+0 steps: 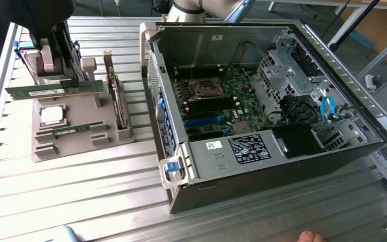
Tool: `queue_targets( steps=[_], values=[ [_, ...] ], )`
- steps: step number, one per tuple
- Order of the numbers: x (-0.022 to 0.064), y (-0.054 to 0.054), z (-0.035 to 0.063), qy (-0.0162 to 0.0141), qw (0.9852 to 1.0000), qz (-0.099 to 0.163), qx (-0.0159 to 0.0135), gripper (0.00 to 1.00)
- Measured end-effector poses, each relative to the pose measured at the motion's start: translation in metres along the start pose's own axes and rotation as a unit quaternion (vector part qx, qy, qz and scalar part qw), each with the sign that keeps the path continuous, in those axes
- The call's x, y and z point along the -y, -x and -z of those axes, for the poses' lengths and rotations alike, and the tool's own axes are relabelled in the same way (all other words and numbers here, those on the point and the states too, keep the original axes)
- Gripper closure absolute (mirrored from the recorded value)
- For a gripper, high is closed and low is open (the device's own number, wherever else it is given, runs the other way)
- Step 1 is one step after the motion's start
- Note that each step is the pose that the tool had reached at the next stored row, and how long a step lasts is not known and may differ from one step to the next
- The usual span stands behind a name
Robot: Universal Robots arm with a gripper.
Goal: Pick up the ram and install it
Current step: 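Pick up the ram and move it above insertion slot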
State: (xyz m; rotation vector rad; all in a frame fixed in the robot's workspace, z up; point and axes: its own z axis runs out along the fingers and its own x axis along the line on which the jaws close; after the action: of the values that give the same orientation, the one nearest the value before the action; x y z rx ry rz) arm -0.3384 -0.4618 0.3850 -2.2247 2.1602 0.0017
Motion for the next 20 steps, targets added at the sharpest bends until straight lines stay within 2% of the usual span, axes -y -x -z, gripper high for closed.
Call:
queue_targets(
  steps=[4, 12, 20],
  values=[
    [0.0006, 0.0001, 0.0046, 0.0, 1.0, 0.0, 0.0001, 0.88],
    [0.0007, 0.0001, 0.0051, 0.0, 1.0, 0.0, 0.0001, 0.88],
    [0.0085, -0.0001, 0.0048, 0.0, 1.0, 0.0, 0.0002, 0.88]
  ],
)
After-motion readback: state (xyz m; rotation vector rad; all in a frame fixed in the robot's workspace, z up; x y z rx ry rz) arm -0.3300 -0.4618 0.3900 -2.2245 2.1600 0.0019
